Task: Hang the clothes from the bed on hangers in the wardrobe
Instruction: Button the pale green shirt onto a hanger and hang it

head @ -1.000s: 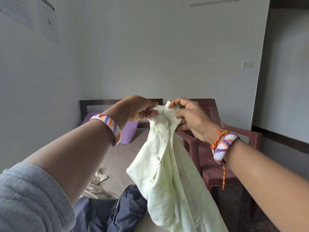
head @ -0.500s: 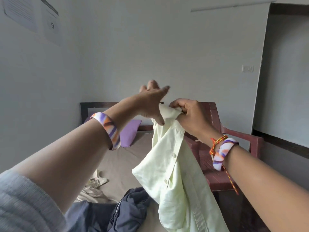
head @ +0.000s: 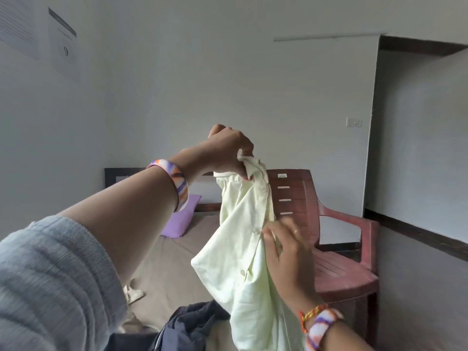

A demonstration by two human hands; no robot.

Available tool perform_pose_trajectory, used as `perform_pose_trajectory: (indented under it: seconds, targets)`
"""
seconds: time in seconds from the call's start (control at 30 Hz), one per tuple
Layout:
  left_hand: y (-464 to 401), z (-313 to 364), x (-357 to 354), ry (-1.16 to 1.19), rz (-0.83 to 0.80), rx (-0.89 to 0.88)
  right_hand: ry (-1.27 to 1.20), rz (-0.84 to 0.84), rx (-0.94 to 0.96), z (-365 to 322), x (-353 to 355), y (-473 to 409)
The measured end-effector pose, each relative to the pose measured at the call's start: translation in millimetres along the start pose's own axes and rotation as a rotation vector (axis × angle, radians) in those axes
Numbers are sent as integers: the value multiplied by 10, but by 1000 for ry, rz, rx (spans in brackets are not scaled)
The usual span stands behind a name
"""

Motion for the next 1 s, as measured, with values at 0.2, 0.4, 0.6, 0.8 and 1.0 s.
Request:
perform_pose_trajectory:
  seconds: [0.2,0.4,0.6,0.8,1.0]
  targets:
    - [-52,-40,131,-58,92,59,-318,-64,-379,183,-274,32]
    - [-113,-250,331,-150,83,154,-635,-291,-635,293,-295,-620]
    - [-528,-100,930,103,224,192,-344,-21,-520,425,680,-2274]
    - [-758,-61,1110,131,276,265,52,15,-70,-65,628,-2147]
    - [-623,224,1077,-476,276,-40,92,-276,-152,-64,154,-1774]
Point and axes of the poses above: each hand's wrist, its own y-axis away from the middle knuckle, its own x-axis out of the back of the hand, z = x × y, the point moved 10 cm from there along -y, towards the middle knuckle, and after that the axes turned 4 degrees about -y, right-handed, at the moved point
